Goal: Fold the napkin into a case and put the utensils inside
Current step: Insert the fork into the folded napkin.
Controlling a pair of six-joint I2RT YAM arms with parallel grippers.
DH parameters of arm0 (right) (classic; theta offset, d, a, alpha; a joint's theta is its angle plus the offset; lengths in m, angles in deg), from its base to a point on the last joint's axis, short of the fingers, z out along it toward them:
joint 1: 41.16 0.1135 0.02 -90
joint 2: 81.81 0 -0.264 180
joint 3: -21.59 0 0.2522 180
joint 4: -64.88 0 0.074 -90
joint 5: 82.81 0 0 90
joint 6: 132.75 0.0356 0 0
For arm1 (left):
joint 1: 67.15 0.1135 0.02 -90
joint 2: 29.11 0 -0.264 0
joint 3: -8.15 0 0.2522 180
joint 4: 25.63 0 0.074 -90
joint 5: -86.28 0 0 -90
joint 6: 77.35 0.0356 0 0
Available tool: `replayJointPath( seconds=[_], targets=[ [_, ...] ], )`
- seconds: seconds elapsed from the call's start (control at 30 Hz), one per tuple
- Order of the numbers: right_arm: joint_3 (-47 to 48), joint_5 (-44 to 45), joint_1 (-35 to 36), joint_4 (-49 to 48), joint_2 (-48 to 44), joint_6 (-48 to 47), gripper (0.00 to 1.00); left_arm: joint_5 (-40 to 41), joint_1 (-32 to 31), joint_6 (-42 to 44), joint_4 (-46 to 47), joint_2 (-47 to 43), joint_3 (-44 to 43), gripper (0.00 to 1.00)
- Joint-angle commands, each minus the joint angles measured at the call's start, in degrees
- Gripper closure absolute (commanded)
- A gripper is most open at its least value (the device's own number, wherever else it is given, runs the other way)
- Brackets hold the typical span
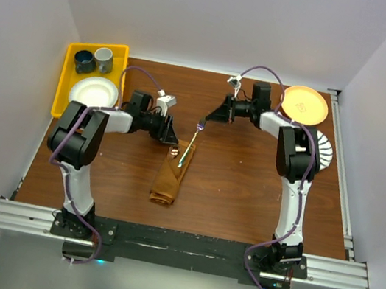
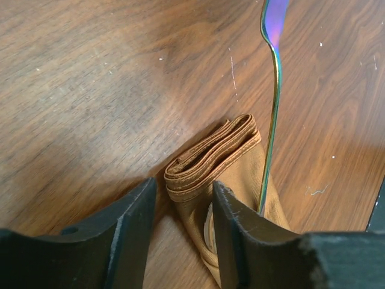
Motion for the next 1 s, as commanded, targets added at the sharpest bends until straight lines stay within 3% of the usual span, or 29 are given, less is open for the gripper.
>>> replayJointPath(
  seconds=[0.0, 0.07, 0.2, 0.3, 0.53, 0.97],
  targets=[
    [-0.66, -0.91, 0.37, -1.43, -0.14, -0.21, 1.00, -1.54, -0.39, -0.97, 2.62, 1.51, -1.00, 0.59],
    [-1.01, -0.82, 0.54, -1.43, -0.23, -0.13, 1.00, -1.97, -0.30, -2.28, 3.50, 2.04, -0.91, 0.63],
    [-1.89, -0.47, 0.63, -1.51, -0.76, -0.48, 1.00, -1.54, -0.30, -4.31, 5.08, 2.48, -0.47, 0.88],
    [-2.68, -0.38, 0.81, -1.51, -0.85, -0.65, 1.00, -0.57, -0.30, -5.89, 5.70, 2.39, 0.14, 1.00],
    [-5.41, -0.03, 2.21, 0.15, -2.60, -3.46, 1.00, 1.80, 0.22, -10.20, 8.34, 1.78, 2.60, 1.00],
    [-10.59, 0.67, 4.59, -0.19, -5.77, -3.73, 1.00, 4.44, 0.22, -10.82, 8.08, 1.16, 3.22, 1.00]
  ],
)
